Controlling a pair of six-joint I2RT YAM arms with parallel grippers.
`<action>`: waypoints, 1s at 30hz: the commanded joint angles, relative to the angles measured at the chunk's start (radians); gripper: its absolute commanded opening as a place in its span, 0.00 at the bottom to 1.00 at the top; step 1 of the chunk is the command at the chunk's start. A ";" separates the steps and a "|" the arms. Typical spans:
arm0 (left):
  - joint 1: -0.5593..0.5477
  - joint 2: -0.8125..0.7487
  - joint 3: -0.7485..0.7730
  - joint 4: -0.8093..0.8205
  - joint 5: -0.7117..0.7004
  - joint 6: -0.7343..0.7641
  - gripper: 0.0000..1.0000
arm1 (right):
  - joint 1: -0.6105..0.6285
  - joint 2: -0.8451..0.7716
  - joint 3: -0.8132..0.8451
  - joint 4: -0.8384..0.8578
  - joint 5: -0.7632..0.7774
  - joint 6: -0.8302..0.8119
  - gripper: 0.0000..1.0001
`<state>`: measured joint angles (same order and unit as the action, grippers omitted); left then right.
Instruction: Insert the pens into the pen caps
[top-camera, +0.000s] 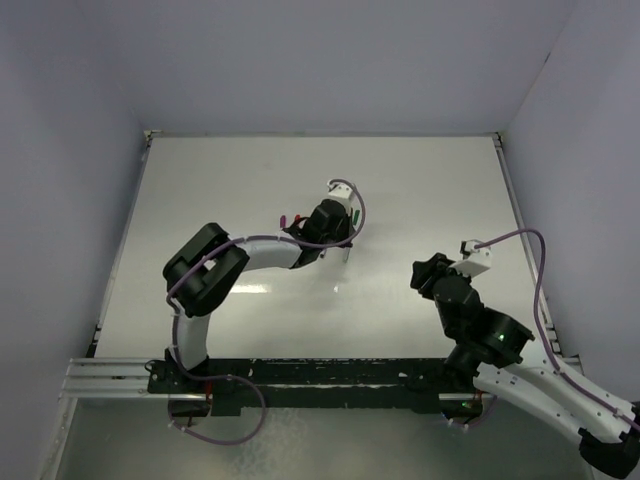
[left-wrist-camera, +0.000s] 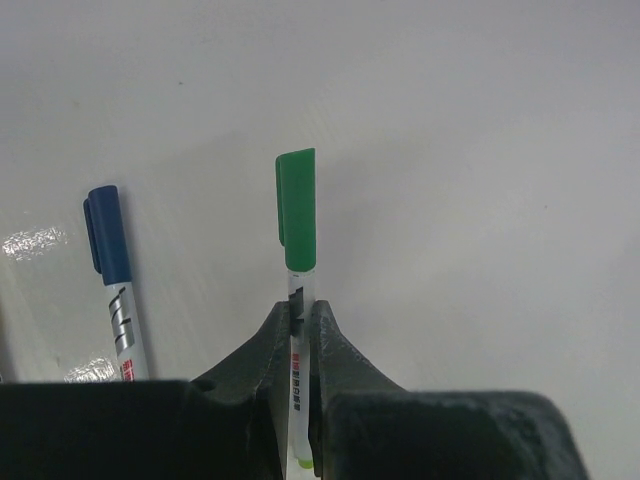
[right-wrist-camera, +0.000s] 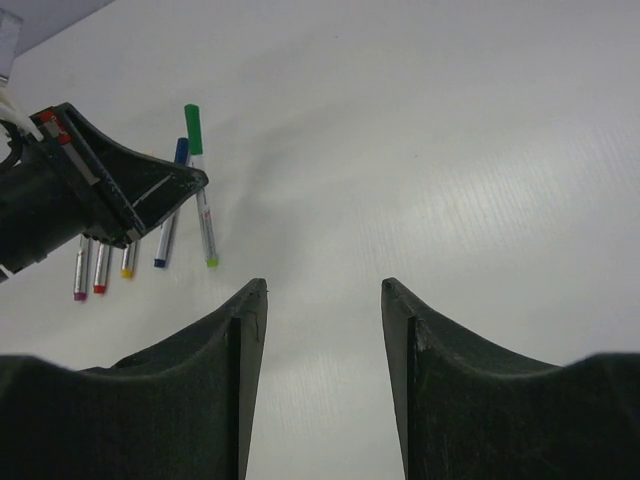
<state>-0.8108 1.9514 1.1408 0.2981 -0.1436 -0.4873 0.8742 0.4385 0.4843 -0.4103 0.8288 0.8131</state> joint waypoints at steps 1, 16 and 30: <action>0.016 0.049 0.086 -0.052 0.012 -0.018 0.02 | -0.001 0.000 0.028 -0.019 0.047 0.028 0.52; 0.029 0.144 0.156 -0.149 -0.077 -0.076 0.15 | -0.001 0.010 0.001 -0.012 0.039 0.051 0.52; 0.029 0.084 0.200 -0.181 -0.071 -0.043 0.32 | -0.001 0.033 0.007 0.041 0.060 0.007 0.52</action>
<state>-0.7918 2.0876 1.2980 0.1303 -0.2066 -0.5465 0.8742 0.4713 0.4824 -0.4164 0.8295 0.8398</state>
